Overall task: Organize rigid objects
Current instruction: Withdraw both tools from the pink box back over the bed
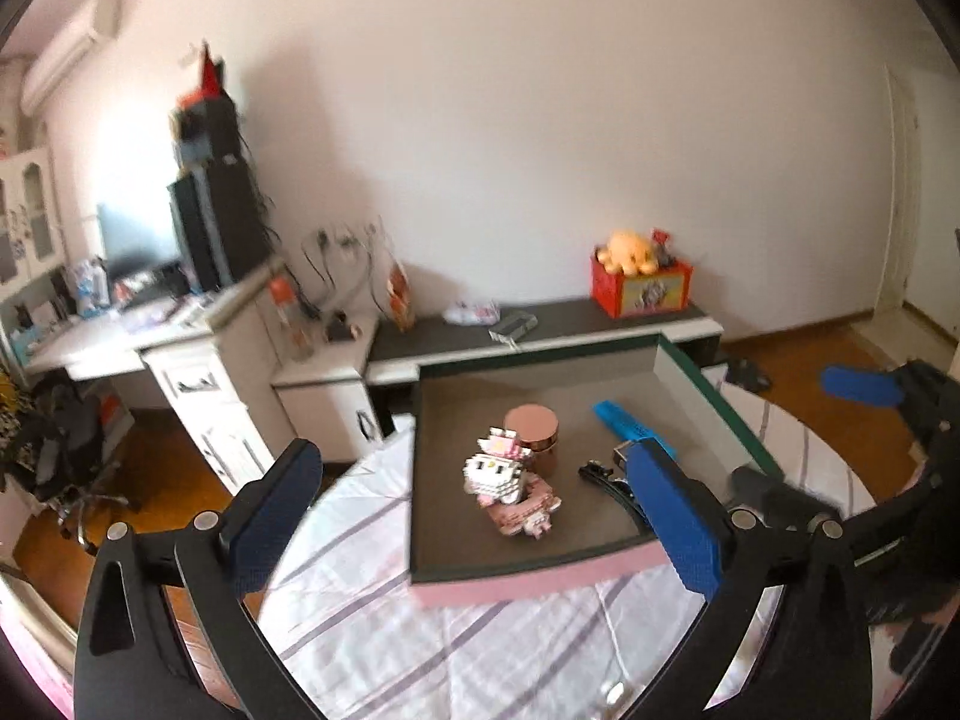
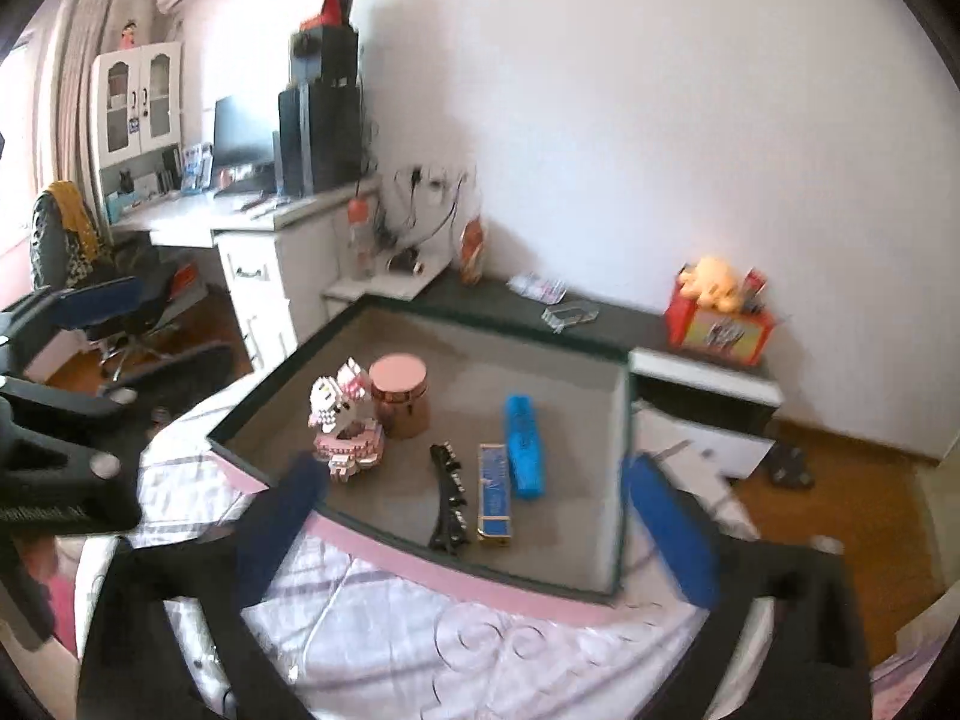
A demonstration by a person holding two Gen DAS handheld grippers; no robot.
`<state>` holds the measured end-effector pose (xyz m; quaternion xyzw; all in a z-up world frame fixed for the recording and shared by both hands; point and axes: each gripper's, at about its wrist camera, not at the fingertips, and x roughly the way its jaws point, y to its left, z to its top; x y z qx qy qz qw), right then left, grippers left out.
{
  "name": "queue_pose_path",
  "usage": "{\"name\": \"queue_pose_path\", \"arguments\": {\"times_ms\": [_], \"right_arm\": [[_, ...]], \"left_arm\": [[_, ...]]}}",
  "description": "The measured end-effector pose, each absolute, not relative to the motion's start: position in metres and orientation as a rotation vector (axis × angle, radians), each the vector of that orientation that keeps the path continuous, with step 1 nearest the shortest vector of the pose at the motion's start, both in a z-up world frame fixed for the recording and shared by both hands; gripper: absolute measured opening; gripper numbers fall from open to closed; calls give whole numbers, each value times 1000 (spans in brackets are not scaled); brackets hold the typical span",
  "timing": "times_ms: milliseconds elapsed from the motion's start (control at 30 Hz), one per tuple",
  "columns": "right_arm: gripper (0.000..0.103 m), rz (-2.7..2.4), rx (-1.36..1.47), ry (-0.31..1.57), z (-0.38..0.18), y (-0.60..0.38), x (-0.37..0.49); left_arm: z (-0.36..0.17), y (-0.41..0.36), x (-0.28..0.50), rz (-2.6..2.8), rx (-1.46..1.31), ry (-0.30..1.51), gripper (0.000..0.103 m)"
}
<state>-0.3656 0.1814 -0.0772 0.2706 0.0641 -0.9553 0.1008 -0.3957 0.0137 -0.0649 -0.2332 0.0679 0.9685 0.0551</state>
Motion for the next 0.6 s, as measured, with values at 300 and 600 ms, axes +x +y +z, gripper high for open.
{"name": "queue_pose_path", "arguments": {"times_ms": [300, 600], "right_arm": [[103, -2908, 615, 197, -44, 178, -271], [103, -2981, 511, 195, -36, 177, -202]], "left_arm": [[-45, 0, -286, 3014, -522, 230, 103], [-41, -13, -209, 3049, -419, 233, 103]]}}
